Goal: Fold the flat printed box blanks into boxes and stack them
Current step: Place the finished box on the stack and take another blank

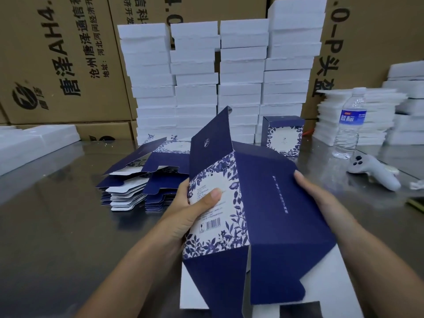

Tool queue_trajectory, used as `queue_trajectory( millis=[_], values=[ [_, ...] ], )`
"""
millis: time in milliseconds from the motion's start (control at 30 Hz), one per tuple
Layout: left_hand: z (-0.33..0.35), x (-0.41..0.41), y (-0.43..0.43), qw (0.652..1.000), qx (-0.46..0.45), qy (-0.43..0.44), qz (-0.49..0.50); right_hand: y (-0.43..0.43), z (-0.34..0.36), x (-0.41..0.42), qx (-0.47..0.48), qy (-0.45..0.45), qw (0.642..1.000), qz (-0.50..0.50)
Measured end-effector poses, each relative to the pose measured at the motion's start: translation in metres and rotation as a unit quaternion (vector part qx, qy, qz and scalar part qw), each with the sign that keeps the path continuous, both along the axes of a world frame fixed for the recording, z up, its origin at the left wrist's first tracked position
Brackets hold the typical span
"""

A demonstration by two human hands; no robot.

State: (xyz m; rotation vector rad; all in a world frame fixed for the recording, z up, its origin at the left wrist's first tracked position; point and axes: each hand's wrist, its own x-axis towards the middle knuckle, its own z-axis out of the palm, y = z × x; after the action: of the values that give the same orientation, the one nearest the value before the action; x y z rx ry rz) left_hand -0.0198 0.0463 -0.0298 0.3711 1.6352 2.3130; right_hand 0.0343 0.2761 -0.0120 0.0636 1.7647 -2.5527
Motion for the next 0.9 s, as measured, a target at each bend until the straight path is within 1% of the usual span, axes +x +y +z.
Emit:
queue_trajectory(
  millis=[67, 100, 133, 200, 300, 400, 467, 633, 700, 800, 833, 900],
  values=[
    [0.009, -0.002, 0.005, 0.999, -0.021, 0.005, 0.026, -0.003, -0.003, 0.001, -0.039, -0.020, 0.999, 0.021],
    [0.011, -0.006, 0.004, 0.999, -0.026, 0.014, 0.043, -0.003, -0.005, 0.001, -0.041, -0.017, 0.999, 0.025],
    [0.009, -0.007, -0.003, 0.999, 0.000, 0.027, 0.037, -0.003, -0.007, -0.001, -0.042, -0.027, 0.998, 0.023],
    [0.009, -0.007, -0.009, 0.998, 0.061, 0.000, 0.032, -0.005, -0.007, -0.001, -0.049, -0.037, 0.998, 0.009],
    [0.019, -0.007, 0.002, 0.999, 0.015, -0.019, 0.043, -0.005, -0.008, -0.002, -0.037, -0.053, 0.998, -0.012],
    [0.010, 0.004, -0.008, 0.998, 0.048, 0.025, -0.034, -0.001, -0.009, -0.004, -0.027, -0.074, 0.996, -0.040],
    [0.005, -0.003, -0.013, 0.997, 0.060, 0.034, -0.043, 0.001, -0.012, -0.006, -0.022, -0.082, 0.995, -0.045],
    [0.003, -0.009, -0.017, 0.995, 0.093, 0.019, 0.004, 0.000, -0.017, -0.009, -0.044, -0.058, 0.997, -0.016],
    [0.001, -0.010, -0.018, 0.995, 0.101, 0.017, 0.021, -0.001, -0.018, -0.010, -0.036, -0.042, 0.998, -0.018],
    [0.003, -0.011, -0.020, 0.994, 0.104, 0.016, 0.014, -0.002, -0.018, -0.011, -0.004, -0.031, 0.999, -0.040],
    [0.004, -0.011, -0.021, 0.995, 0.098, 0.016, 0.012, -0.001, -0.017, -0.011, 0.012, -0.029, 0.998, -0.055],
    [0.004, -0.012, -0.023, 0.998, 0.067, 0.002, 0.014, -0.002, -0.015, -0.011, 0.059, -0.039, 0.991, -0.117]
  ],
)
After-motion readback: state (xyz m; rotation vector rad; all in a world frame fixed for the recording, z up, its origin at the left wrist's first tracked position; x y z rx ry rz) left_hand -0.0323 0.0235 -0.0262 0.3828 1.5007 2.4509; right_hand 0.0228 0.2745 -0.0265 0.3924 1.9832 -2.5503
